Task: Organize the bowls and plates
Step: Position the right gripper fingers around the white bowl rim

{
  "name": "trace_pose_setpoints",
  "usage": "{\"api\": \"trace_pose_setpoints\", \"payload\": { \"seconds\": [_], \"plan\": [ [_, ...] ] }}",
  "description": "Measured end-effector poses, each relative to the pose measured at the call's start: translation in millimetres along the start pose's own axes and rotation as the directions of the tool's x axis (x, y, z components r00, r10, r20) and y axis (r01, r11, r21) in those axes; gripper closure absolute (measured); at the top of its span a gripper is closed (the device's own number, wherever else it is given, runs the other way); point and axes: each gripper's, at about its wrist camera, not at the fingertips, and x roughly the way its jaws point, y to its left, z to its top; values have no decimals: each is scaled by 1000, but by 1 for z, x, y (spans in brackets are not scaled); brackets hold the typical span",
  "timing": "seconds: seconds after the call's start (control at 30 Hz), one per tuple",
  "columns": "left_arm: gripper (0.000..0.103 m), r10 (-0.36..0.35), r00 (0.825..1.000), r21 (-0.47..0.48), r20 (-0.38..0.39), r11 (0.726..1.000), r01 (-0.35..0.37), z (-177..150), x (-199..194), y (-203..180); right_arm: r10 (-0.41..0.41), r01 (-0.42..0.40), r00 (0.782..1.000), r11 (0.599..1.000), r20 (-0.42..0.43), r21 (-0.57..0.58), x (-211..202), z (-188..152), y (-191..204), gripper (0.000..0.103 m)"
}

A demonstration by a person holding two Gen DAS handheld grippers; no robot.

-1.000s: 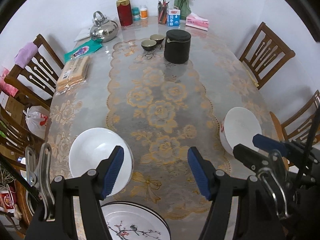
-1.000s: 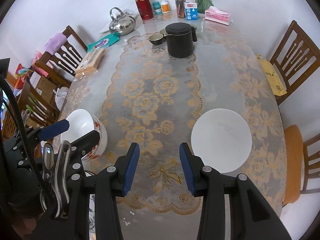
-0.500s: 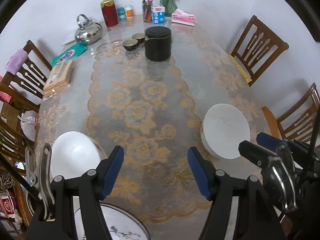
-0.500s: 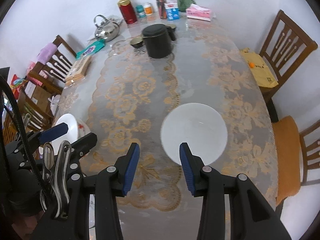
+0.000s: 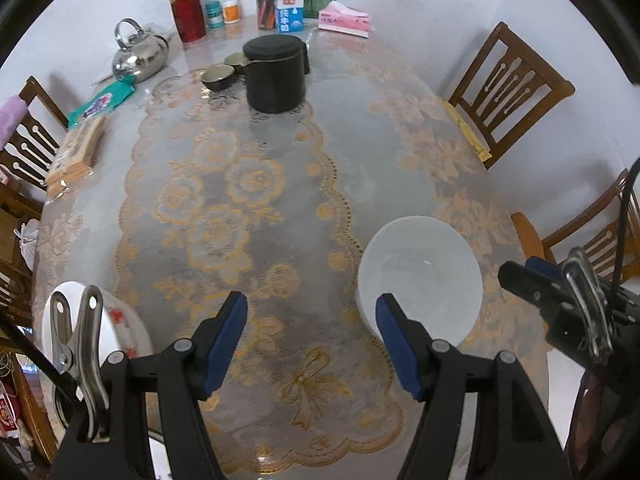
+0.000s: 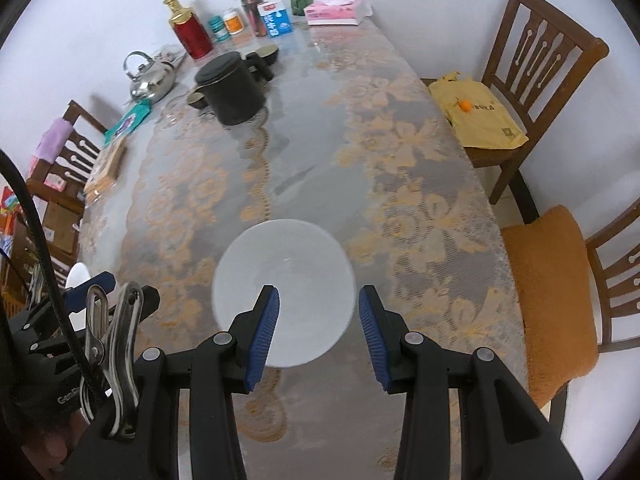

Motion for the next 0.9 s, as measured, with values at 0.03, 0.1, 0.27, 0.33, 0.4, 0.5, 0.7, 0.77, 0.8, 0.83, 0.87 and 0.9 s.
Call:
{"api": "trace_pose_setpoints", "payload": {
  "seconds": [0.03, 0.1, 0.27, 0.33, 0.4, 0.5, 0.7, 0.77, 0.8, 0.83, 0.87, 0.9],
  "plan": [
    [33, -1, 1000, -1, -2, 1000, 1, 1, 3, -2, 0, 0, 1000, 1000, -6, 0, 3, 1, -3, 60],
    [33, -8, 1000, -10, -20, 1000, 8, 2, 12, -5, -2, 2, 1000, 1000, -16, -4, 11, 2, -7, 61],
    [33, -15, 998, -18, -57, 1000, 14, 0, 34, -10, 0, 0, 999, 1000, -44, -12, 29, 3, -13, 61],
    [33, -18, 997, -22, -71, 1000, 17, 0, 43, -12, 3, -3, 998, 1000, -57, -11, 37, 4, -16, 61],
    [33, -18, 996, -22, -84, 1000, 17, -1, 51, -13, 2, -3, 998, 1000, -65, -11, 43, 4, -18, 61],
    [33, -25, 994, -18, -102, 1000, 23, -2, 63, -15, 4, -5, 997, 1000, -81, -13, 52, 4, -21, 61],
    [33, -29, 993, -11, -114, 1000, 28, 1, 75, -20, 9, -10, 994, 1000, -105, -8, 67, 4, -24, 61],
    [33, -30, 993, -14, -113, 999, 29, 1, 77, -21, 8, -9, 994, 1000, -107, -9, 69, 5, -24, 61],
    [33, -22, 994, -14, -104, 1000, 20, 2, 76, -21, 10, -11, 994, 1000, -111, -11, 70, 5, -23, 61],
    [33, -16, 995, -11, -99, 1000, 15, 3, 77, -22, 12, -13, 994, 1000, -113, -12, 71, 5, -23, 61],
    [33, -16, 995, -11, -99, 1000, 15, 3, 78, -22, 10, -11, 994, 1000, -112, -15, 71, 5, -22, 61],
    [33, -19, 995, -17, -102, 1000, 17, 4, 79, -22, 8, -10, 994, 1000, -113, -16, 71, 6, -22, 61]
  ]
}}
